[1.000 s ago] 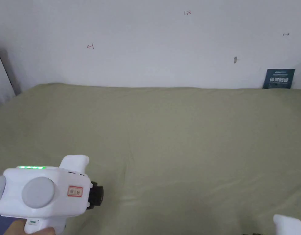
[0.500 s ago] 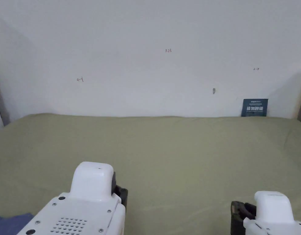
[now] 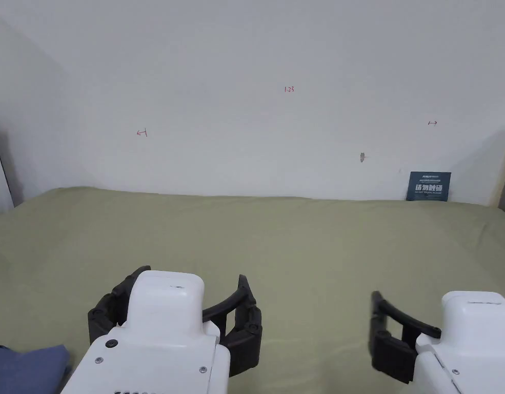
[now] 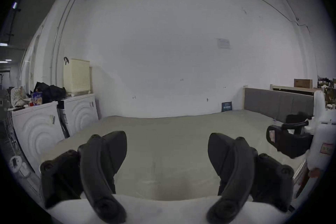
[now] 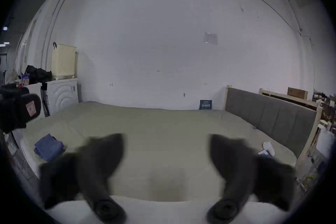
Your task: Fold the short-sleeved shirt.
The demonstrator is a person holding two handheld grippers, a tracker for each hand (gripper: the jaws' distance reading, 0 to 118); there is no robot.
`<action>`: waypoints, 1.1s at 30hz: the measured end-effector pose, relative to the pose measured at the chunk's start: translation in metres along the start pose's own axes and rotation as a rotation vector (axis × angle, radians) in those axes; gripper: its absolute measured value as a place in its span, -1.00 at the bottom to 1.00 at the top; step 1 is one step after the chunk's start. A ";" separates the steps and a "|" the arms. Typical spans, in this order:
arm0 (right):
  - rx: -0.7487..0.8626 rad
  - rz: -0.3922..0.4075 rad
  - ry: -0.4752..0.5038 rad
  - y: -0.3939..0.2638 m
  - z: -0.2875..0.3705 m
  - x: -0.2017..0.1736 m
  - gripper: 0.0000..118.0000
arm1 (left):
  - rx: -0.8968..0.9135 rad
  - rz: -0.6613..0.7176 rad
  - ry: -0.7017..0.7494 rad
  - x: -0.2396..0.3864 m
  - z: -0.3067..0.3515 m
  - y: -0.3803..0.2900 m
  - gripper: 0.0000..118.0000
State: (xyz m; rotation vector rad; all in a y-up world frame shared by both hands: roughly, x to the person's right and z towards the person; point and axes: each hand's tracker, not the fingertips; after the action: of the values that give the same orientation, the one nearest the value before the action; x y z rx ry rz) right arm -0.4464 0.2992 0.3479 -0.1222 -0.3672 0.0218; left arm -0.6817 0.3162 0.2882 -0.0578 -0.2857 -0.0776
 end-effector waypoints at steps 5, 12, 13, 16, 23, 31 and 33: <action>0.029 -0.021 -0.002 0.002 0.002 -0.002 0.92 | -0.072 0.026 0.020 -0.009 -0.005 0.001 0.66; 0.021 -0.016 -0.010 0.002 -0.004 -0.002 0.93 | -0.117 -0.069 0.078 -0.005 -0.010 0.001 0.66; 0.017 -0.018 -0.010 0.002 -0.004 -0.002 0.93 | -0.113 -0.073 0.081 -0.003 -0.010 0.000 0.66; 0.016 -0.018 -0.011 0.003 -0.005 -0.001 0.93 | -0.137 -0.063 0.094 -0.001 -0.009 0.001 0.66; 0.010 -0.001 -0.017 0.003 -0.007 0.002 0.93 | -0.185 0.082 -0.009 -0.010 -0.014 0.007 0.66; -0.009 -0.053 0.013 -0.001 -0.009 0.011 0.93 | -0.216 0.016 0.038 -0.001 -0.019 0.006 0.66; -0.011 -0.061 0.011 -0.003 -0.009 0.013 0.93 | -0.216 0.015 0.042 -0.001 -0.020 0.004 0.66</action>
State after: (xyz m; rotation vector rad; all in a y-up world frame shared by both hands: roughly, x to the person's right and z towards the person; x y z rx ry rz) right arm -0.4310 0.2959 0.3447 -0.1219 -0.3596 -0.0415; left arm -0.6765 0.3186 0.2684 -0.2723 -0.2344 -0.0945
